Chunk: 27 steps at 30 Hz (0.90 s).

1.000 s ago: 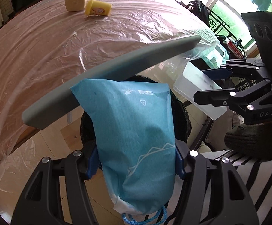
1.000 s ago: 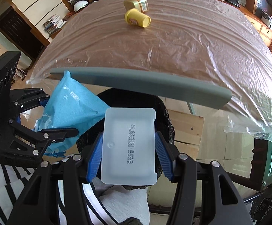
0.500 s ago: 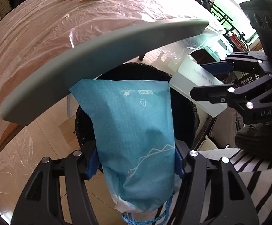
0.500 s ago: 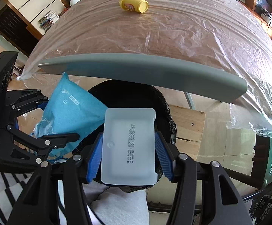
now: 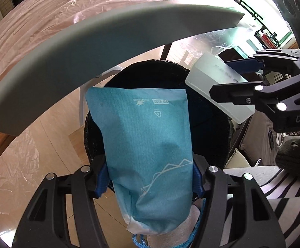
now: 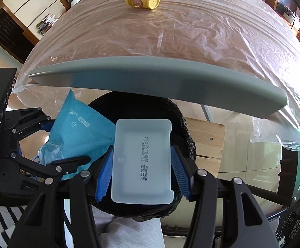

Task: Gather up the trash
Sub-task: 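Carry the blue bag and white plastic case over the black trash bin with both tools, then open both tools to drop the bag and case into the bin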

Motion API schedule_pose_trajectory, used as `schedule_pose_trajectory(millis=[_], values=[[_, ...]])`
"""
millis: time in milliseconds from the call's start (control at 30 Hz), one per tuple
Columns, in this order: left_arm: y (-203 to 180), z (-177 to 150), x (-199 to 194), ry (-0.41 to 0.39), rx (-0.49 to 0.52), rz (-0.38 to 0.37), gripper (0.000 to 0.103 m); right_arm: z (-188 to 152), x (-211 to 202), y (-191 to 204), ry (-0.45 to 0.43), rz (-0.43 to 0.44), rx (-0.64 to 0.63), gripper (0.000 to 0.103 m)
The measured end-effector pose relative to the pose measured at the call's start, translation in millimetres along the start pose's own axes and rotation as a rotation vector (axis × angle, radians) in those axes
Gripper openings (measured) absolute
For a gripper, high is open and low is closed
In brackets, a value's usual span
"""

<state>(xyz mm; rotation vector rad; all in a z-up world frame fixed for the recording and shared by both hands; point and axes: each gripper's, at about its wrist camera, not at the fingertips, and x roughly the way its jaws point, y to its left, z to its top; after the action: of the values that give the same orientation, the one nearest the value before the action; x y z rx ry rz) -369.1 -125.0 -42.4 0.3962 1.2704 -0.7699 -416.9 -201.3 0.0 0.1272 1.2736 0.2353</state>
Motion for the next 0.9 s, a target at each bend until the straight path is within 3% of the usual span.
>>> schedule_pose_trajectory(millis=[833, 867, 900], values=[[-8.1, 0.2, 15.3, 0.004, 0.034, 0.047, 0.062, 4.4, 20.1, 2.6, 0.011, -0.023, 0.051, 0.054], [-7.3, 0.2, 13.1, -0.011, 0.033, 0.040, 0.063, 4.0, 19.9, 3.4, 0.008, -0.028, 0.046, 0.054], [-5.5, 0.5, 9.9, -0.030, 0.024, 0.034, 0.070, 3.6, 19.6, 3.8, 0.006, -0.029, 0.040, 0.057]])
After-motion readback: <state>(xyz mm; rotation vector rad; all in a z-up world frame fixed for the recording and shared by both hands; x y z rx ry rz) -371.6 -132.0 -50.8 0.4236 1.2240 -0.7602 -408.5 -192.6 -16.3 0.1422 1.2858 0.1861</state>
